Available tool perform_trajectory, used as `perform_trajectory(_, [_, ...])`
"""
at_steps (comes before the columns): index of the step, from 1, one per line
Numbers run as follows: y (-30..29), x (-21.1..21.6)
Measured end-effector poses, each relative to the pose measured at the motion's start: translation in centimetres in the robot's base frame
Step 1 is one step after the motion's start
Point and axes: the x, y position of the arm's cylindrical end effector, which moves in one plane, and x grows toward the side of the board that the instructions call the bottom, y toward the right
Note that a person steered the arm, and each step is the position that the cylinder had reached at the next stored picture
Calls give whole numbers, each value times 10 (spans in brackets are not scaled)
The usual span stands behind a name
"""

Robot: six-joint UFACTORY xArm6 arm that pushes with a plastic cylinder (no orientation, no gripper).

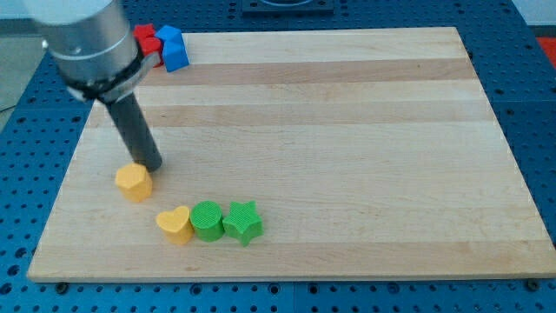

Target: Move the yellow hexagon left to the yellow heart

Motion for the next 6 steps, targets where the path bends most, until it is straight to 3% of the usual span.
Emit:
perform_trajectory(2, [-7, -35])
perform_trajectory(4, [-18, 38])
perform_trajectory(6, [-53, 43])
